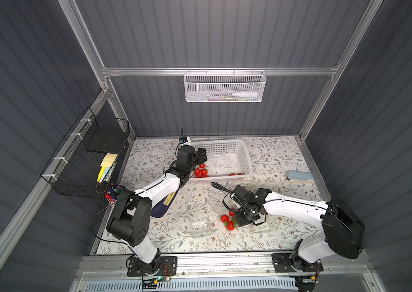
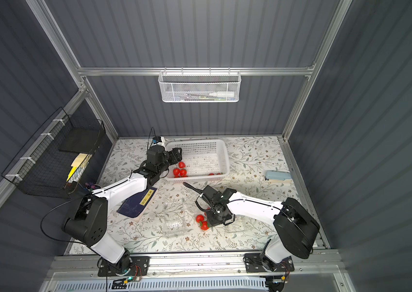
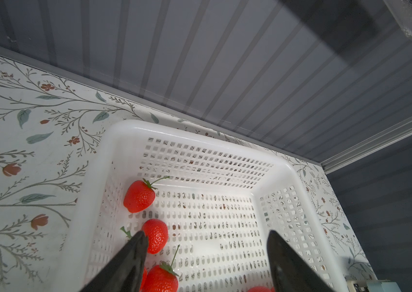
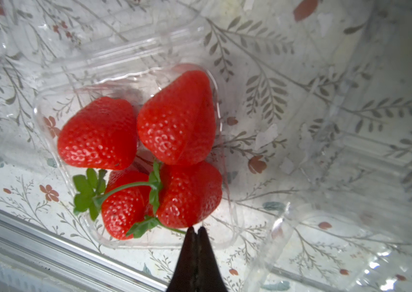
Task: Pack strawberries into containers
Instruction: Adjust the strawberry in the packing box, then move the basket to the center of the board.
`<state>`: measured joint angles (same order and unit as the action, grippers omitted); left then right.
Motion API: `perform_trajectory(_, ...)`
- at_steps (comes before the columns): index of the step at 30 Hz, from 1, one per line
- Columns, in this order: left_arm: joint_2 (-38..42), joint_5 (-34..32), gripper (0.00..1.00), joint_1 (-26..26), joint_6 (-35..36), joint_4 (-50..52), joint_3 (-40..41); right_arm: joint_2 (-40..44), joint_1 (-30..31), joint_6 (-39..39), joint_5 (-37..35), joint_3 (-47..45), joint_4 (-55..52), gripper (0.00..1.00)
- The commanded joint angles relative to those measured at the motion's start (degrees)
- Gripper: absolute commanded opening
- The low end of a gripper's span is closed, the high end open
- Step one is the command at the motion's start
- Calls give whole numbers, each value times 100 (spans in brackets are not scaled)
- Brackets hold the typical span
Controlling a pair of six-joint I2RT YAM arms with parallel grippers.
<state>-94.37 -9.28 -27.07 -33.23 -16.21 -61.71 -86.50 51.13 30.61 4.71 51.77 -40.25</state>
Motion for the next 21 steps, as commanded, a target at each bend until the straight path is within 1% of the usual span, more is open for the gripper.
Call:
perform_trajectory(1,124,-172,75,-35,144,29,90,130,-24,15,-112,-53,-4,1)
perform_trajectory(5,435,-85,73,-35,77,83,371,519,-145,-45,-225,35,-132,3)
perform_trajectory(10,1007,152,70,-135,-159,-28,1013,837,-571,-172,9,120,68,8)
perform_trajectory(13,1300,93,67,-415,-259,-26,1353,753,-970,-213,279,167,527,17)
perform_trajectory(15,1455,53,64,-600,-355,-21,1542,603,-1202,-213,500,183,1011,26)
perform_trajectory(17,1518,141,61,-748,-446,-42,1729,317,-1402,-259,729,337,1390,39)
perform_trajectory(18,1510,146,60,-795,-477,1,1776,171,-1462,-275,778,423,1599,43)
perform_trajectory(21,1554,181,58,-902,-582,-7,2019,-311,-1606,-329,1016,703,2011,47)
